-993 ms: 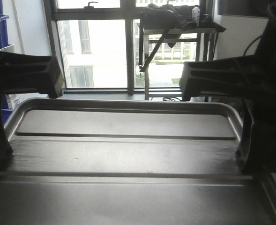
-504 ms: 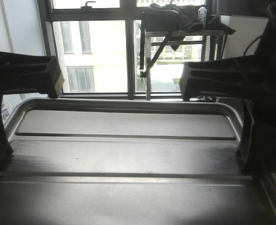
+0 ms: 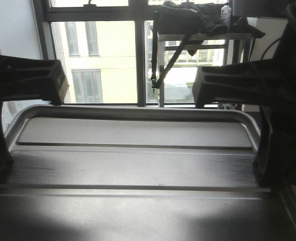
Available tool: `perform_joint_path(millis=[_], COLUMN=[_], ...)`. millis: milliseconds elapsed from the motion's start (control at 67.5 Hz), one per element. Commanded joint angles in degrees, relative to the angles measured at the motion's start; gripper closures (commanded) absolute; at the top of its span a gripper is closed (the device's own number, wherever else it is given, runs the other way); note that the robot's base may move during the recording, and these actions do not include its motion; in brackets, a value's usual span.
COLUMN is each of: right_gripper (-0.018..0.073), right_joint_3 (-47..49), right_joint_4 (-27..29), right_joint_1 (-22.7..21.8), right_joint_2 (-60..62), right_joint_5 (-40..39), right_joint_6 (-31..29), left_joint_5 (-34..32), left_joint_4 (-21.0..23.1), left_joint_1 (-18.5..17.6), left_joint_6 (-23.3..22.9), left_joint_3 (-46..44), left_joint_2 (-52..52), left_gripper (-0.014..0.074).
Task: Grab silver tray and place in blue box
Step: 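Hold the tray level in both grippers while the base drives to the blue bin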
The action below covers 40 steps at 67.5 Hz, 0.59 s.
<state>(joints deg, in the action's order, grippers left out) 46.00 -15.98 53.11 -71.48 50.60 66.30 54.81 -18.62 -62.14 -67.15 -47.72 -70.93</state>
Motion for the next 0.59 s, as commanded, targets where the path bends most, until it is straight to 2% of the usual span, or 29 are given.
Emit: perform_joint_path(millis=[0, 578], right_gripper=[0.0505, 0.0505], right_joint_3=[1.30, 1.30], right_joint_4=[-2.13, -2.13], right_joint_1=[-0.05, -0.05], right_joint_2=[1.67, 1.67], right_joint_5=[-0.30, -0.30], right_joint_6=[-0.08, -0.08], left_joint_5=[0.25, 0.25], left_joint_4=[-1.51, -1.51], left_joint_1=[-0.39, -0.39], left_joint_6=[-0.60, -0.60], left_joint_3=[-1.38, -1.38], left_joint_2=[1.57, 1.57], left_gripper=[0.0604, 0.0604])
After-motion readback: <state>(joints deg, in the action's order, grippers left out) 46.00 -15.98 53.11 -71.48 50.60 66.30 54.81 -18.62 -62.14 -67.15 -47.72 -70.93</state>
